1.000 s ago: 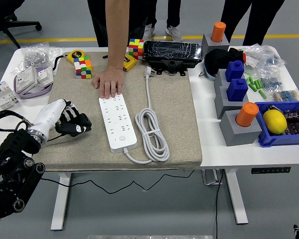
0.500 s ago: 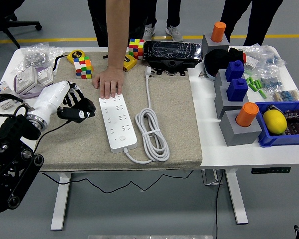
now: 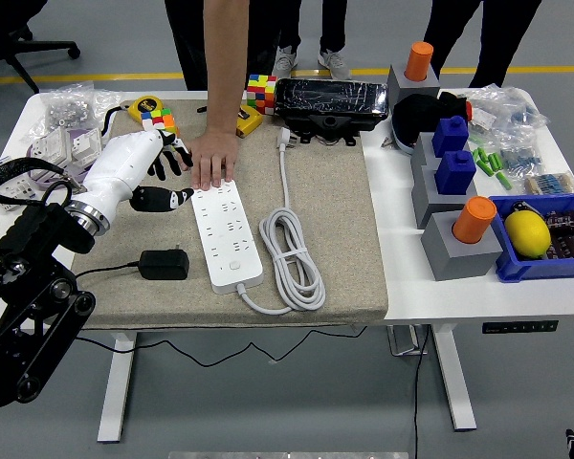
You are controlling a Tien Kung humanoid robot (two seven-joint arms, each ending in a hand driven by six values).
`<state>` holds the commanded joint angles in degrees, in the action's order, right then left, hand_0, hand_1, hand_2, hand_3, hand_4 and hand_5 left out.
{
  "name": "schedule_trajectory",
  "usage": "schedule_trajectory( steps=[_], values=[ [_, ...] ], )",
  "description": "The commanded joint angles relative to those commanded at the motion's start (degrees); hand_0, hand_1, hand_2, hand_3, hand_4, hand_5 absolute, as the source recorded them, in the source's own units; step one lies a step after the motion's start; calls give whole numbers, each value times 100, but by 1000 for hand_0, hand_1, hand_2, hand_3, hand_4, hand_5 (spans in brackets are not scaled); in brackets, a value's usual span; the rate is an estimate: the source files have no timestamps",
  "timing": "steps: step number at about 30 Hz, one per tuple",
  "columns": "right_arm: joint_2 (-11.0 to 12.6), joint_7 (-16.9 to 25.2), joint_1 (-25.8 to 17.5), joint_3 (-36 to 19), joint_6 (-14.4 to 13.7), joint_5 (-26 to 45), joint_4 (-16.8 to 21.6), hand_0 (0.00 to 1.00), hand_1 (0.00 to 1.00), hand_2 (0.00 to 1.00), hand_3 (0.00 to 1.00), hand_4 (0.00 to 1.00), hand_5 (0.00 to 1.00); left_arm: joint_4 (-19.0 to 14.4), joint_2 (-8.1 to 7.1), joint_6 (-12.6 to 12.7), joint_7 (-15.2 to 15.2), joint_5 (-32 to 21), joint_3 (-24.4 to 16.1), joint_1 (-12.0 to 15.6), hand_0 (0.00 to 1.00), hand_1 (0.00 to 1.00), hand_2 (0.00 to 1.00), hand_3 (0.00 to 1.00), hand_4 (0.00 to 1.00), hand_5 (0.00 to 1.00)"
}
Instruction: Pick up the plug,place it near the board,insert it into the board,press the button
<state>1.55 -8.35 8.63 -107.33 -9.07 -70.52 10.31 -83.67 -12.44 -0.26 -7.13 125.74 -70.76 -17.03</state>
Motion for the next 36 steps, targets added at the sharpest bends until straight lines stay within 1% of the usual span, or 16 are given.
schedule_trajectory(
  steps=[6, 10, 11, 13, 15, 16, 21, 22, 27, 28, 31, 33, 34, 35, 36],
  values=[
    [3, -6, -3, -11, 2, -18, 0, 809, 768, 762, 795, 998, 998, 26, 52, 54, 18, 5, -83, 35, 322, 361, 440, 490, 776, 2],
    [-3, 3, 6, -5, 5, -12, 0, 809, 768, 762, 795, 998, 998, 54, 59, 89, 41, -14, -122, 41, 322, 361, 440, 490, 776, 2],
    [-5, 4, 6, -4, 5, -10, 0, 809, 767, 762, 796, 998, 998, 60, 60, 102, 48, -21, -131, 43, 347, 395, 435, 490, 829, 2],
    [-11, 11, -1, 8, 9, 10, 0, 809, 767, 762, 796, 998, 998, 66, 91, 239, 191, -191, -256, 102, 347, 395, 435, 490, 829, 2],
    [-11, 8, -6, 10, 12, 14, 0, 809, 767, 762, 796, 998, 998, 52, 106, 276, 269, -283, -348, 144, 347, 395, 435, 490, 829, 2],
    [-9, 5, -9, 19, 15, 25, 0, 808, 768, 762, 794, 998, 998, 45, 107, 280, 307, -341, -394, 165, 440, 600, 522, 507, 998, 2],
    [-2, -6, -13, 13, 22, 27, 0, 808, 768, 762, 794, 998, 998, 28, 94, 315, 438, -568, -542, 221, 440, 600, 522, 507, 998, 2],
    [0, 0, -9, 11, 21, 25, 0, 807, 767, 761, 795, 998, 998, 29, 101, 335, 462, -617, -578, 229, 966, 998, 971, 939, 998, 240],
    [-6, 15, -1, 29, 20, 35, 0, 807, 767, 761, 795, 998, 998, 61, 141, 426, 532, -719, -685, 245, 966, 998, 971, 939, 998, 240],
    [-8, 15, -5, 27, 20, 32, 0, 807, 767, 762, 793, 998, 998, 69, 155, 458, 564, -762, -712, 256, 998, 998, 998, 998, 998, 600],
    [-7, 13, -10, 26, 20, 29, 0, 807, 767, 762, 793, 998, 998, 82, 185, 530, 631, -838, -759, 274, 998, 998, 998, 998, 998, 600],
    [-7, 6, -24, 19, 17, 26, 0, 807, 767, 762, 793, 998, 998, 116, 230, 674, 742, -1038, -821, 299, 998, 998, 998, 998, 998, 600],
    [-7, 2, -32, 15, 17, 24, 0, 807, 767, 761, 793, 998, 998, 143, 260, 767, 817, -1221, -858, 314, 998, 998, 998, 998, 998, 998],
    [-8, 0, -37, 17, 16, 28, 0, 807, 767, 761, 793, 998, 998, 167, 283, 880, 888, -1376, -886, 331, 998, 998, 998, 998, 998, 998],
    [-8, 0, -39, 18, 15, 30, 0, 807, 767, 761, 793, 998, 998, 176, 294, 925, 914, -1461, -899, 339, 998, 998, 998, 998, 998, 998]
  ],
)
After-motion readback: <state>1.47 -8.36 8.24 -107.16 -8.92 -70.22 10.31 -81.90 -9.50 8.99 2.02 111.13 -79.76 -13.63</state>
